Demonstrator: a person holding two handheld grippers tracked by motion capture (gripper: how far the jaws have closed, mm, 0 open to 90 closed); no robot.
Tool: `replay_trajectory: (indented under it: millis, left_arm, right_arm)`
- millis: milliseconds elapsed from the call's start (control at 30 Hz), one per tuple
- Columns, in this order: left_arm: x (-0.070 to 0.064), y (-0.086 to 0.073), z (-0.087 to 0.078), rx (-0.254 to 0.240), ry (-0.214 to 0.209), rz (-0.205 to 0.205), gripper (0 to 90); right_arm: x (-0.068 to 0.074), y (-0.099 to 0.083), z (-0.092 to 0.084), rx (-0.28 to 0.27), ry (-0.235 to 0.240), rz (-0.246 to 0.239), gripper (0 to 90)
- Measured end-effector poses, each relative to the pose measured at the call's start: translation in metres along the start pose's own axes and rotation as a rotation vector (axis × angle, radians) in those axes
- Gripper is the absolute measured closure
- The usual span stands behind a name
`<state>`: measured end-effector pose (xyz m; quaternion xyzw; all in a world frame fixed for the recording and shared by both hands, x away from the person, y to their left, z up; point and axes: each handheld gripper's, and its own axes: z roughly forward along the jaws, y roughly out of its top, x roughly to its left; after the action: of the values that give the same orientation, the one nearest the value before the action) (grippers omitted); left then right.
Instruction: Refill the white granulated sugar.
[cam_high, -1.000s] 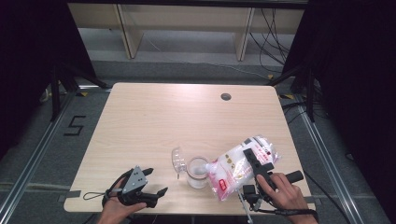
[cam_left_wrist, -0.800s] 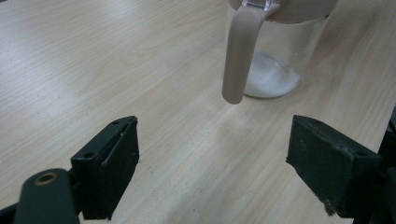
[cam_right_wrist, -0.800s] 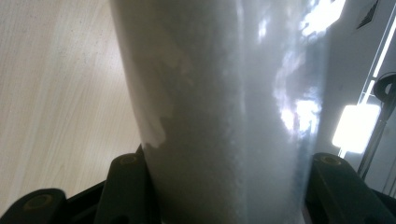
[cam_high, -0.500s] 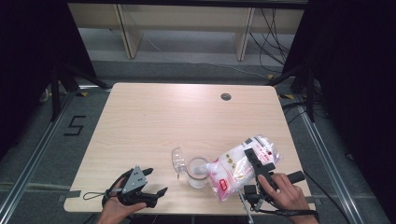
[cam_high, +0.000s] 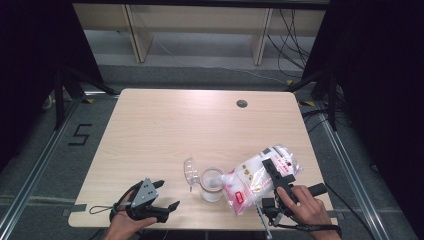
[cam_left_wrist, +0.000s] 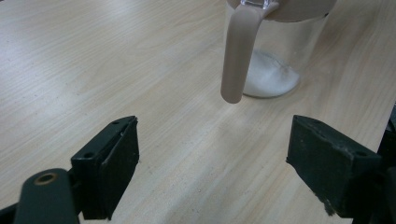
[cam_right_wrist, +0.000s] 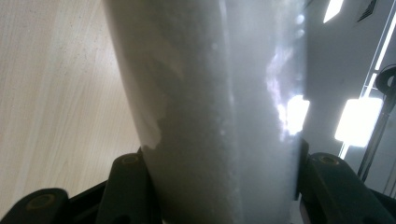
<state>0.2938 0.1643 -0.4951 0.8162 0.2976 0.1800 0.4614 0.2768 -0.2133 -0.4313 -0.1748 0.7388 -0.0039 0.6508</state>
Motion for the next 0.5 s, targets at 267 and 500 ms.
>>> replay_trajectory:
  millis: [267, 500]
  left_arm:
    - [-0.0012, -0.0003, 0.0003, -0.008, -0.005, -0.022, 16.3]
    - [-0.0002, 0.0000, 0.0002, -0.007, -0.007, -0.002, 16.3]
  right_arm:
    - [-0.0017, 0.0053, 0.0014, -0.018, 0.002, -0.004, 53.1]
    - [-0.0013, -0.0021, 0.0000, 0.010, 0.012, 0.008, 53.3]
